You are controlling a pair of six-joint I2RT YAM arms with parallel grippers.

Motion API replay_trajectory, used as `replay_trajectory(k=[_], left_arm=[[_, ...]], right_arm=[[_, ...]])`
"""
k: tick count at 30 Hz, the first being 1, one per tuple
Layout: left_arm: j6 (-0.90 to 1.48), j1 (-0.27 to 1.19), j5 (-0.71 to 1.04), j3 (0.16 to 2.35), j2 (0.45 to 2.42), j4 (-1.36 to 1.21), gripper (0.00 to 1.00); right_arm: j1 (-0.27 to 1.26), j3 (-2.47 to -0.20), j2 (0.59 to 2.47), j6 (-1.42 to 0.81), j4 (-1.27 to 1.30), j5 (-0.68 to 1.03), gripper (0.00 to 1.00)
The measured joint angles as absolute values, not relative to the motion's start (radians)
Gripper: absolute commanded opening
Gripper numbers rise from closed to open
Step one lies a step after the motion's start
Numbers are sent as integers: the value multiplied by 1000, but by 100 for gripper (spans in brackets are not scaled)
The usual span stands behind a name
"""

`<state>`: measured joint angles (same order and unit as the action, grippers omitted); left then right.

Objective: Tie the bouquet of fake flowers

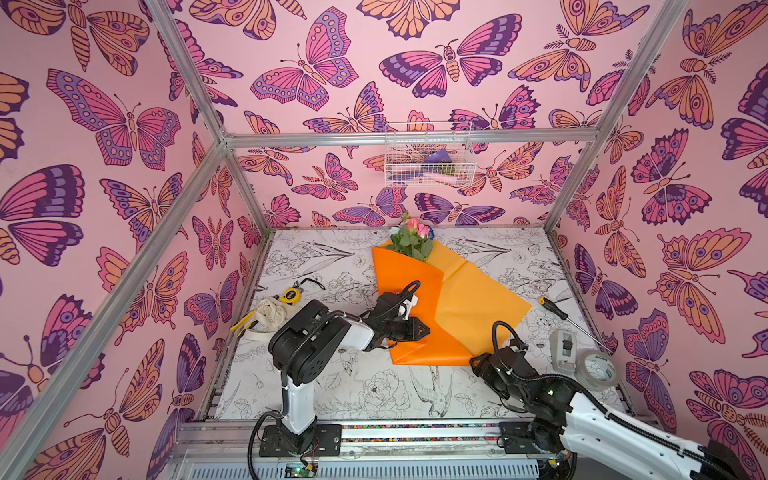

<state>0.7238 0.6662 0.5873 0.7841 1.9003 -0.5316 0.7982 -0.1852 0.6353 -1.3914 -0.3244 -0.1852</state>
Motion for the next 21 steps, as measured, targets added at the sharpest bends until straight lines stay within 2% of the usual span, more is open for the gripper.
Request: replay_trajectory(k=[9, 21], left_arm=[[738, 667, 587, 784, 1901, -533, 19], [746, 666, 588, 784, 1928, -554, 19]], right_arm=[[785, -133, 591, -1464, -223, -227, 80], [701, -131, 816, -1369, 77, -205, 83]])
